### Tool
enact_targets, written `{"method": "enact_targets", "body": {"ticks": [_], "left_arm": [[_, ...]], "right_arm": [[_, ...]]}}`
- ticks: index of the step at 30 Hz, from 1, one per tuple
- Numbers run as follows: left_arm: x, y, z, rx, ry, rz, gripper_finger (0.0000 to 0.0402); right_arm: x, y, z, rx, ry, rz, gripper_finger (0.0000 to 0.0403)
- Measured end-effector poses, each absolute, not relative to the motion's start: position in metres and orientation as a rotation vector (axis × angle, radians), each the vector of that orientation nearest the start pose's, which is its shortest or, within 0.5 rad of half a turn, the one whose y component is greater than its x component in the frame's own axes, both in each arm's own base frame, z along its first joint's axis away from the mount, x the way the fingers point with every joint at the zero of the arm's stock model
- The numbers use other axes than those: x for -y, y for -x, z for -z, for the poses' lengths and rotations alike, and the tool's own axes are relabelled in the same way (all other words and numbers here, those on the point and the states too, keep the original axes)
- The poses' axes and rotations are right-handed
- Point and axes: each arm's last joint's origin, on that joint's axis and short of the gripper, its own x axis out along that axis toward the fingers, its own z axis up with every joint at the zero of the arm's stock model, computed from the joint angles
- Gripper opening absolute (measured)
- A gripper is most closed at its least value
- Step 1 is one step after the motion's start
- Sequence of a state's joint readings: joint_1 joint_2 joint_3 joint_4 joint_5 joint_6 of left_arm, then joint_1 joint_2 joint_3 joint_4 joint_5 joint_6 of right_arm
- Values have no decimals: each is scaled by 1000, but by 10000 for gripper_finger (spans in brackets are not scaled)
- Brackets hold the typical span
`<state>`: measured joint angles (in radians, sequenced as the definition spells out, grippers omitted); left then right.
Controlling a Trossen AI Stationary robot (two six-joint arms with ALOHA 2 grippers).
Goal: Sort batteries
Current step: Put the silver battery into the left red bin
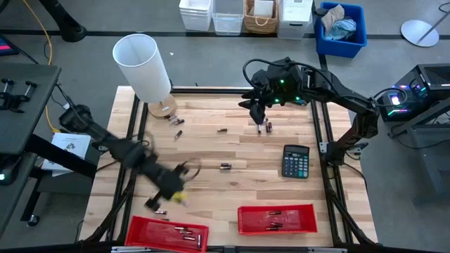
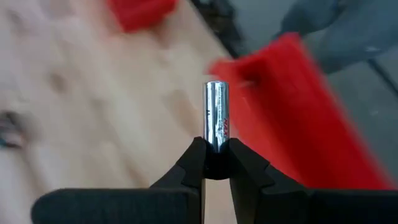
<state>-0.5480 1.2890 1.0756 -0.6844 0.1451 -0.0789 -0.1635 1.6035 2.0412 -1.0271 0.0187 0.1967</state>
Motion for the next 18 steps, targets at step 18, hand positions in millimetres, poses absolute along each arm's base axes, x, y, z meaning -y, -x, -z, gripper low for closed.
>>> {"method": "enact_targets", "body": {"ticks": [18], "left_arm": [[253, -227, -239, -1370, 171, 415, 141]], "right_arm": [[49, -301, -471, -596, -27, 144, 149]]}}
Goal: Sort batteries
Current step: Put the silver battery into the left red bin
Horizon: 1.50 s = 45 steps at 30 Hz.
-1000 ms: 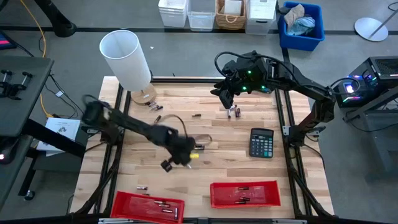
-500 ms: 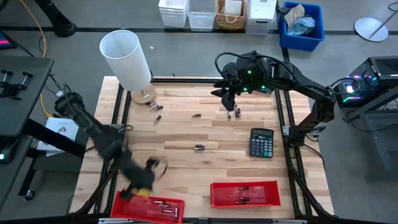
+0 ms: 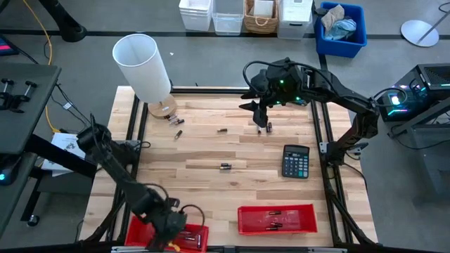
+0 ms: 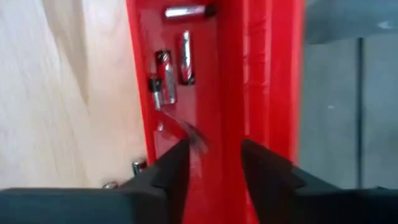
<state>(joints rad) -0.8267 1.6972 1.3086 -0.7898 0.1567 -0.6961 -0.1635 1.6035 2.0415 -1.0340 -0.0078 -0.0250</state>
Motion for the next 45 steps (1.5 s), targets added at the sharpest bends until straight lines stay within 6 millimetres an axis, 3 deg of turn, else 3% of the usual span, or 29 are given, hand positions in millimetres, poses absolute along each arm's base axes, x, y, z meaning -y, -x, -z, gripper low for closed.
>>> {"method": "enact_targets", "body": {"ticks": [3, 6, 10, 13, 16, 19, 24, 29, 34, 39, 45], "left_arm": [[235, -235, -259, -1395, 195, 452, 183], [200, -237, -290, -1363, 179, 399, 203], [134, -229, -331, -1199, 152, 213, 205], [78, -223, -350, -1079, 150, 63, 202], [26, -223, -349, -1048, 102, -27, 199], [-18, -226, -335, -1044, 126, 4, 199], [-58, -230, -303, -987, 317, 150, 199], [-65, -220, -281, -1012, 468, 225, 199], [-49, -206, -264, -1190, 539, 288, 199], [-4, -199, -254, -1394, 505, 413, 199], [71, -216, -257, -1280, 308, 467, 199]], "right_arm": [[50, -301, -471, -599, 17, 132, 149], [55, -300, -472, -599, 57, 133, 149], [75, -297, -473, -592, 90, 183, 149], [99, -291, -474, -582, 110, 251, 149], [128, -283, -474, -564, 114, 342, 149], [158, -273, -471, -555, 79, 397, 149], [196, -259, -463, -545, -55, 402, 149], [218, -252, -454, -565, -105, 424, 149], [230, -256, -443, -594, -132, 427, 149], [231, -262, -433, -619, -188, 320, 149], [219, -265, -427, -677, -215, 221, 149]]}}
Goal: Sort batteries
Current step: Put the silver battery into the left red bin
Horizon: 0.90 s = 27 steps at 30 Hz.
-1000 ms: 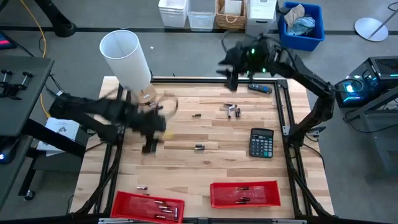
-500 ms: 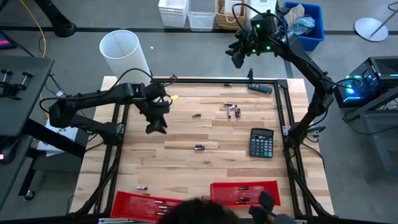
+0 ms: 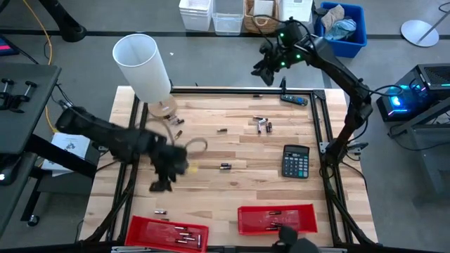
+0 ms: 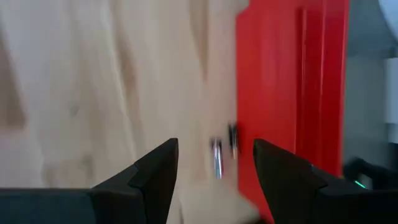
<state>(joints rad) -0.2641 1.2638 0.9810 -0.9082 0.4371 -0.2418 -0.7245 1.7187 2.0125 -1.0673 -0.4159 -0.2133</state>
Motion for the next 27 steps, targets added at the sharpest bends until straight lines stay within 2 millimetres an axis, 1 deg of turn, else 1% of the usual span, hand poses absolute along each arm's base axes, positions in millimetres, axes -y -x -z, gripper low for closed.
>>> {"method": "enact_targets", "body": {"ticks": [2, 5, 8, 12, 14, 17, 20, 22, 27], "left_arm": [[91, -217, -254, -1262, 247, 419, 199], [110, -220, -239, -1338, 253, 310, 199], [126, -223, -220, -1428, 245, 305, 199], [143, -229, -195, -1499, 168, 341, 199], [147, -232, -186, -1531, 161, 350, 199], [150, -234, -176, -1568, 152, 410, 199], [153, -233, -166, -1558, 226, 516, 199], [153, -229, -160, -1573, 284, 561, 199], [141, -214, -159, -1570, 288, 543, 191]], "right_arm": [[212, -268, -426, -694, -195, 186, 149], [203, -273, -425, -713, -165, 142, 149], [195, -278, -425, -720, -153, 113, 149], [186, -284, -425, -727, -125, 77, 149], [184, -286, -425, -728, -121, 68, 149], [180, -288, -425, -728, -114, 55, 149], [178, -290, -425, -724, -109, 49, 149], [178, -290, -425, -725, -110, 49, 149], [178, -290, -425, -725, -116, 53, 149]]}}
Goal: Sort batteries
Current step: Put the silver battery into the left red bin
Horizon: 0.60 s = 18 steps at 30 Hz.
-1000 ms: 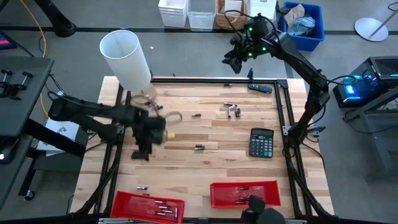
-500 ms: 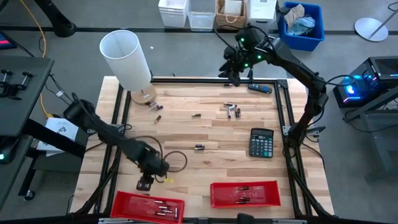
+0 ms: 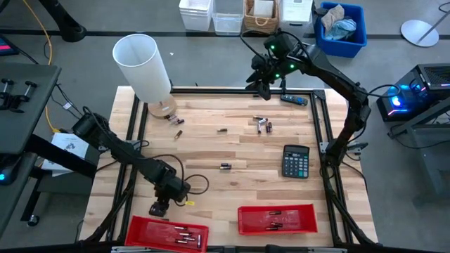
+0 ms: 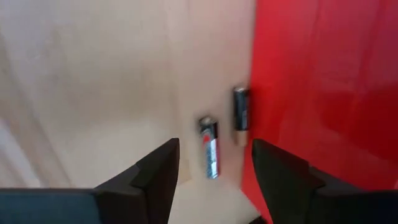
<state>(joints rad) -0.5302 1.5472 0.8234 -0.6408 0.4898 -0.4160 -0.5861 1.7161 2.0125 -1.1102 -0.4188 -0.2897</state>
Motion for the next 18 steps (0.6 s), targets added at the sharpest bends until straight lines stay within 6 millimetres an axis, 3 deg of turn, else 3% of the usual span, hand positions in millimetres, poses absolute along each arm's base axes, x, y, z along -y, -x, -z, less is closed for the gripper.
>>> {"method": "enact_targets", "body": {"ticks": [5, 18], "left_arm": [[141, -202, -149, -1577, 299, 536, 174], [155, -196, -146, -1551, 220, 520, 166]], "right_arm": [[179, -289, -425, -734, -106, 79, 149], [184, -288, -426, -733, -71, 146, 149]]}}
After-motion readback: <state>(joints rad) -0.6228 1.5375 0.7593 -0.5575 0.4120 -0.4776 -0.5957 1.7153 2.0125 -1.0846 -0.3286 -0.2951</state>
